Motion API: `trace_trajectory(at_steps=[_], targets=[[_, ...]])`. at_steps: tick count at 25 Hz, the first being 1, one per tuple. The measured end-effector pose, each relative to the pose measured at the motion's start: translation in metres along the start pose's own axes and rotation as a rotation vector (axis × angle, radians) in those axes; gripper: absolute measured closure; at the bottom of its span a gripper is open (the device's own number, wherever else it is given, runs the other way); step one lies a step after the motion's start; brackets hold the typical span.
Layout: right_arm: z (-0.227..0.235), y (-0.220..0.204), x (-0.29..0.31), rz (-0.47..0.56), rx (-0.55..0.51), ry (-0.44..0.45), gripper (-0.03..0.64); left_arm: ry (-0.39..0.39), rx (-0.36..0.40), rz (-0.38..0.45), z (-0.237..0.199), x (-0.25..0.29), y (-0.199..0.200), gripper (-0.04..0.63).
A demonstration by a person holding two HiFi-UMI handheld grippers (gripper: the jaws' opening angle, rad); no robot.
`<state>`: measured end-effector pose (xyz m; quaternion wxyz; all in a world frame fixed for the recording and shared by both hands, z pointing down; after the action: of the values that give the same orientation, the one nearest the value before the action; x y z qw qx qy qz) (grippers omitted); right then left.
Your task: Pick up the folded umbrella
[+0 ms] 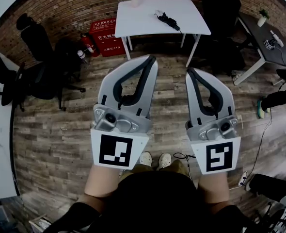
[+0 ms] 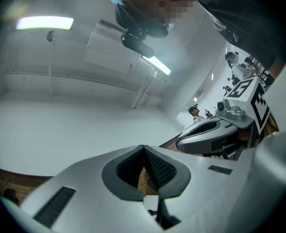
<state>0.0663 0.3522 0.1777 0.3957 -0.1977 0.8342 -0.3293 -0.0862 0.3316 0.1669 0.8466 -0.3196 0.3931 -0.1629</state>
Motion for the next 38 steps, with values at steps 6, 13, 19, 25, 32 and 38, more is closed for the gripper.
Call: trace_trajectory(at_steps=[6, 13, 19, 25, 32, 38], targets=[[-0.003, -0.001, 0.004, -0.003, -0.001, 0.000, 0.589, 0.003, -0.003, 0.002, -0.005, -0.003, -0.001, 0.584], [-0.010, 0.002, 0.007, -0.003, 0.002, 0.006, 0.589, 0.008, -0.004, 0.001, -0.010, -0.009, 0.000, 0.584], [-0.017, 0.004, 0.011, 0.000, -0.001, 0.006, 0.589, 0.011, -0.006, 0.001, -0.014, -0.016, 0.001, 0.584], [-0.023, 0.006, 0.013, -0.009, -0.004, 0.002, 0.589, 0.010, -0.014, 0.004, -0.020, -0.022, 0.000, 0.584], [-0.029, 0.005, 0.013, -0.019, -0.010, -0.004, 0.589, 0.007, -0.022, 0.007, -0.024, -0.027, -0.002, 0.584], [-0.038, 0.009, 0.018, -0.017, -0.019, -0.006, 0.589, 0.008, -0.023, 0.016, -0.032, -0.034, 0.001, 0.584]])
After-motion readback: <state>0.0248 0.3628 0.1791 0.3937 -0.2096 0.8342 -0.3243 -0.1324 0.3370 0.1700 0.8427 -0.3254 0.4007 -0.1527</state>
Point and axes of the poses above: the fingertips, and each gripper's own axes: x forward along the fingers, z to its right, y out of its top, the point moved 8 cm from there along -x, backward along the fingers, and after that the axes turned 15 degrees about z, right-handed, at the moved point
